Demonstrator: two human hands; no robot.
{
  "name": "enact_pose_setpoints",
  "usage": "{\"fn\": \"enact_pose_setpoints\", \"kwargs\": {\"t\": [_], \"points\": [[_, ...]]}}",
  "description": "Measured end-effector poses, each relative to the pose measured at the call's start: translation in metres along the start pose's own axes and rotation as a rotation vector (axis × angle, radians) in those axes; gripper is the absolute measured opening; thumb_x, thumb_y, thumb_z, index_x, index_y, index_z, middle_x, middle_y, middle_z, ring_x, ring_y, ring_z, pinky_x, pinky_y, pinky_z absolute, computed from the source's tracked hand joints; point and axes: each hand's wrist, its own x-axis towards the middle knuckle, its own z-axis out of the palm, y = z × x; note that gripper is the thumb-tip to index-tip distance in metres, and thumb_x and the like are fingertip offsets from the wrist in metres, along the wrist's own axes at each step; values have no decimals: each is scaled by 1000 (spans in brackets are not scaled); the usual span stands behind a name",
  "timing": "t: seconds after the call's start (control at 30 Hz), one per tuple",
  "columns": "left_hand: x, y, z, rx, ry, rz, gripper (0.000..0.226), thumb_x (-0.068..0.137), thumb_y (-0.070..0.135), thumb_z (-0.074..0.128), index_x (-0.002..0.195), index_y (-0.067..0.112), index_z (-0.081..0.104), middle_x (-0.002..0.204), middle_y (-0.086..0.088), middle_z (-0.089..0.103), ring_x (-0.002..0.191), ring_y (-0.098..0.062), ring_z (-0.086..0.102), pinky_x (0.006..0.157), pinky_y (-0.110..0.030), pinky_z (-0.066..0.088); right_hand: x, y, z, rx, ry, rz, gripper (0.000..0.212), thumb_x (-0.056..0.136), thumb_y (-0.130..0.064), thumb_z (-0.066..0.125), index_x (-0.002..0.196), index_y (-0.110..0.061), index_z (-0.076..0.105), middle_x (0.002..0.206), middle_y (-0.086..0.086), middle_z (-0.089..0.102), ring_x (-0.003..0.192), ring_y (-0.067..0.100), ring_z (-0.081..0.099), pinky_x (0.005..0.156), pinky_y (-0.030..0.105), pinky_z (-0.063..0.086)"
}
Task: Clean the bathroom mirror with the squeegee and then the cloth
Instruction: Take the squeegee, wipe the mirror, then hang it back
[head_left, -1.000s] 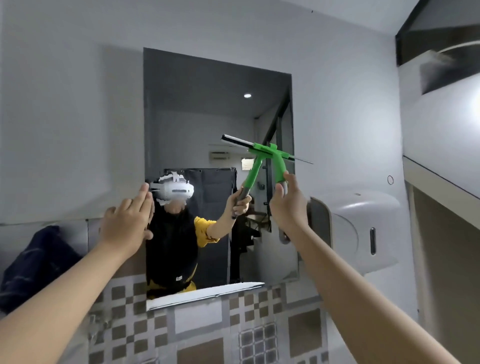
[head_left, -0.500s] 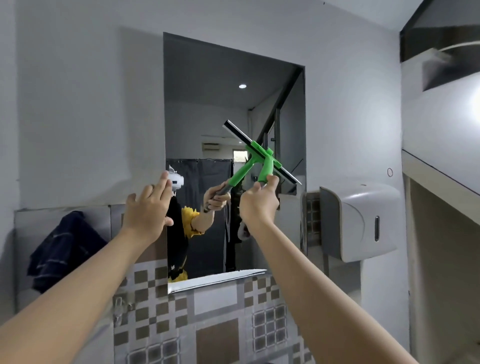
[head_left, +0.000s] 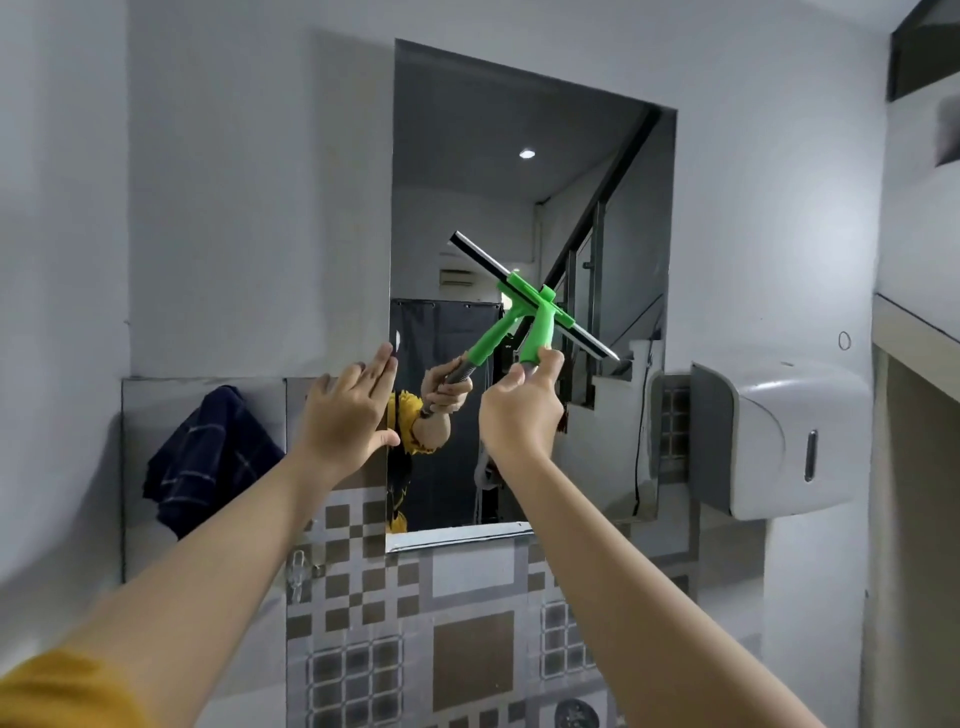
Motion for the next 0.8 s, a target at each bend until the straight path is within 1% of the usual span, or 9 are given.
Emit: {"fn": "enact_pose_setpoints", "kwargs": {"t": [0.1, 0.2, 0.33, 0.43, 0.53, 0.67, 0.8], "points": [[-1, -1, 2, 6, -8, 8, 109, 48, 53, 83, 135, 2, 41, 147, -11, 38, 103, -33, 59, 74, -48, 54, -8, 3, 7, -12, -23, -41, 32, 101, -20, 34, 132, -28, 29, 76, -10, 50, 65, 10, 55, 52, 28, 43], [-2, -1, 4, 4, -30, 9, 117, 45, 60, 80, 138, 2, 38, 150, -9, 32, 102, -32, 59, 76, -46, 53, -14, 6, 13, -17, -34, -79, 35, 102, -20, 34, 136, -26, 28, 74, -12, 48, 62, 4, 51, 47, 23, 39], [-2, -1, 6, -6, -21, 4, 119, 45, 61, 80, 139, 2, 35, 151, -9, 30, 107, -31, 58, 80, -46, 53, -20, 10, 19, -48, -51, -112, 37, 102, -22, 33, 139, -26, 27, 73, -12, 48, 62, 4, 51, 52, 28, 43], [-2, -1, 5, -8, -14, 11, 118, 46, 60, 79, 139, 2, 35, 151, -10, 30, 111, -31, 57, 82, -46, 52, -25, 16, 25, -95, -66, -157, 39, 102, -23, 33, 141, -27, 24, 69, -6, 52, 59, 6, 53, 45, 24, 39], [-3, -2, 6, -9, -4, 17, 117, 46, 60, 79, 138, 2, 36, 150, -11, 32, 112, -31, 56, 81, -47, 53, -26, 25, 24, -161, -67, -206, 41, 102, -23, 33, 143, -26, 24, 65, -5, 52, 55, 7, 53, 43, 23, 37], [-5, -2, 7, -13, 18, 20, 115, 47, 57, 81, 137, 0, 39, 149, -12, 34, 111, -31, 57, 80, -46, 53, -24, 44, 16, -324, -64, -329, 47, 102, -26, 36, 147, -24, 22, 61, -1, 53, 50, 14, 52, 43, 26, 42], [-14, 5, 11, -27, 57, 32, 99, 54, 47, 83, 133, 1, 46, 145, -12, 41, 107, -29, 59, 82, -46, 52, -13, 59, 2, -429, -45, -432, 50, 101, -26, 39, 149, -21, 27, 60, 4, 55, 45, 17, 49, 40, 24, 39]]}}
